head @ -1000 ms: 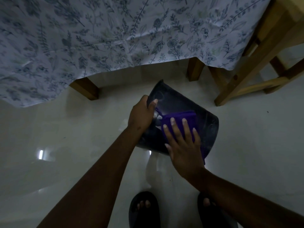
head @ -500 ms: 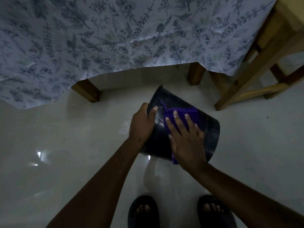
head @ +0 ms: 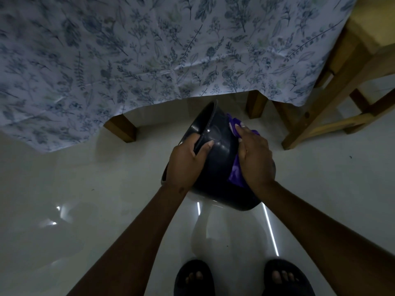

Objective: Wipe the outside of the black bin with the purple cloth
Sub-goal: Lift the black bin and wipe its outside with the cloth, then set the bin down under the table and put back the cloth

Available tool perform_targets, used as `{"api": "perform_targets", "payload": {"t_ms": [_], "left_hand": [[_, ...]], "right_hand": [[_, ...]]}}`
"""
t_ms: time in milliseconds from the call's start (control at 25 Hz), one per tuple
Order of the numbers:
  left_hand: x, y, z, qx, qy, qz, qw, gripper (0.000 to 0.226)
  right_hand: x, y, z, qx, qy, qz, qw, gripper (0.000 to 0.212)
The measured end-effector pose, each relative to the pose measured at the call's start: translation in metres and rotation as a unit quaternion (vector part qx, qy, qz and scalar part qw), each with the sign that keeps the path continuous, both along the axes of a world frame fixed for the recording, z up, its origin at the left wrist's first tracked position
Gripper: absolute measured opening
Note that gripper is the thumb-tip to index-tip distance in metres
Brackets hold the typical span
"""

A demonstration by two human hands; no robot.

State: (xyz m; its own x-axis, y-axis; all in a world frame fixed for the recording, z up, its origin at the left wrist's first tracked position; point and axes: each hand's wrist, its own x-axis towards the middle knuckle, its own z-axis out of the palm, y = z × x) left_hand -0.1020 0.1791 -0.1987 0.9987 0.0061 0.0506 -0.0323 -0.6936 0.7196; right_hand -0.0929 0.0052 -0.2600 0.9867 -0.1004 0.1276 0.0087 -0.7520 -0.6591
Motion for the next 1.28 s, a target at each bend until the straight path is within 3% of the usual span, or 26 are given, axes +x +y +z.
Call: {"api": "perform_targets", "payload": {"t_ms": [240, 400, 640, 1040, 1280], "left_hand": [[-0.02, 0.004, 0.0, 0.116, -0.076, -0.04, 0.99, 0.03], [-0.023, -0.001, -0.001, 0.241, -0.11, -0.122, 0.956, 0.025], [-0.033, -0.018, -0.014, 0.267, 0.019, -0.18, 0.946, 0.018], [-0.044, -0.057, -0.018, 0.299, 0.16, -0.253, 0.906, 0.043], [-0.007, -0.098, 0.043, 0.234, 0.065, -0.22, 0.945, 0.036]], "right_hand": [[-0.02, -0.006, -0.008, 0.025, -0.038, 0.021, 0.999, 0.044], [-0.03, -0.016, 0.005, -0.047, -0.03, 0.039, 0.998, 0.041], [-0.047, -0.051, 0.006, -0.099, -0.049, 0.029, 0.993, 0.059], [-0.046, -0.091, 0.04, -0.089, -0.047, 0.004, 0.995, 0.059], [-0.028, -0.131, 0.108, -0.077, -0.117, -0.019, 0.99, 0.06]]}}
